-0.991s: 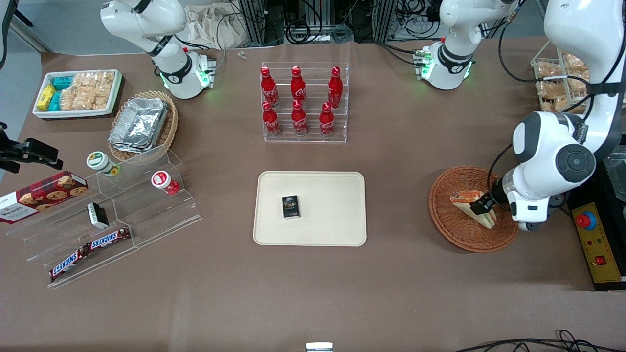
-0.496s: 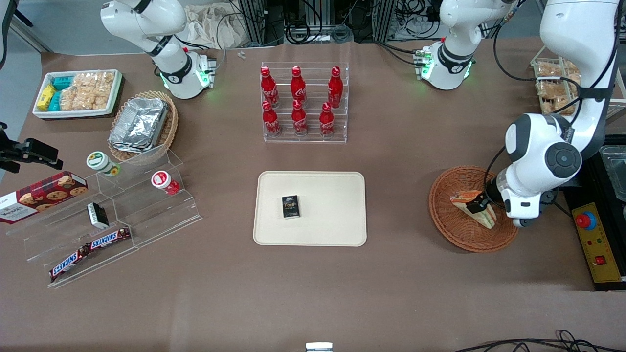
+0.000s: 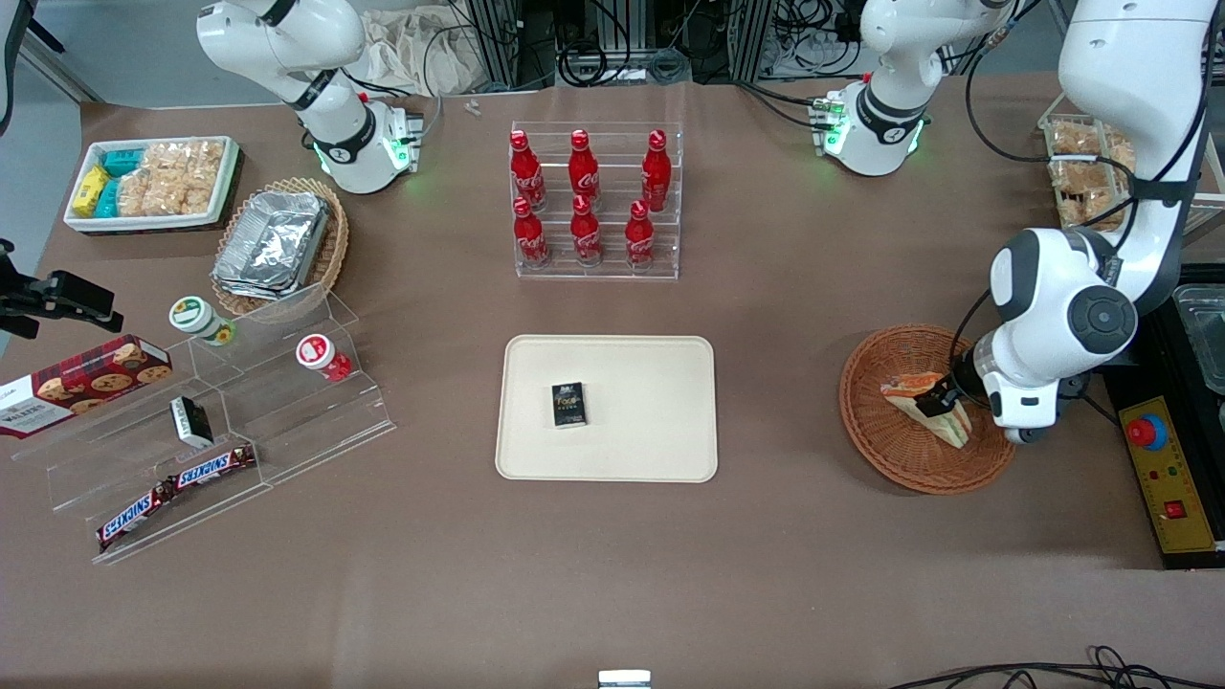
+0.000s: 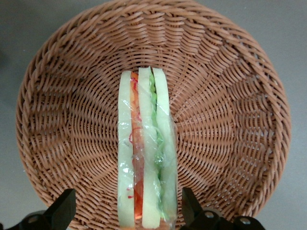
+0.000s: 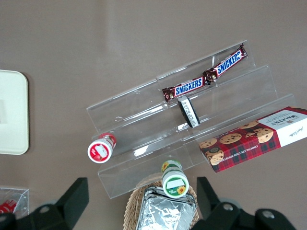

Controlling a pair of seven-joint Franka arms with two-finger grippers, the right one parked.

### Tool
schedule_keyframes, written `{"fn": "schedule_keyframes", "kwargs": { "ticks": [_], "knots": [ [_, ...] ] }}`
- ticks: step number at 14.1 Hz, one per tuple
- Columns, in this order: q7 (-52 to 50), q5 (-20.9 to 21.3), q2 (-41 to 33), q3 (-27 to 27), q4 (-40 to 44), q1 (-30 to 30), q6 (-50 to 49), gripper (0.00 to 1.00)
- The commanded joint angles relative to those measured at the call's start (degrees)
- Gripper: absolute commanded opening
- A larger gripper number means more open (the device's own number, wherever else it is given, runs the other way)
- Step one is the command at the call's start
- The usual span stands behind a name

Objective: Place sandwich from basket to tray
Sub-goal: 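Lower the left gripper and close it on the sandwich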

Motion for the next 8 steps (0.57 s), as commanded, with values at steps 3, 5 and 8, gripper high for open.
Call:
{"fn": "schedule_keyframes", "kwargs": {
  "ticks": [3,5,8],
  "knots": [
    [-1.11,0.86,1.32,-0.33,-0.97,0.49,2.88,0.99],
    [-1.11,0.94,1.94,0.37,-0.88,0.49,3.23,0.99],
    [-1.29,0.86,2.03,0.37,-0.18,0.14,3.32,0.59]
  ]
}}
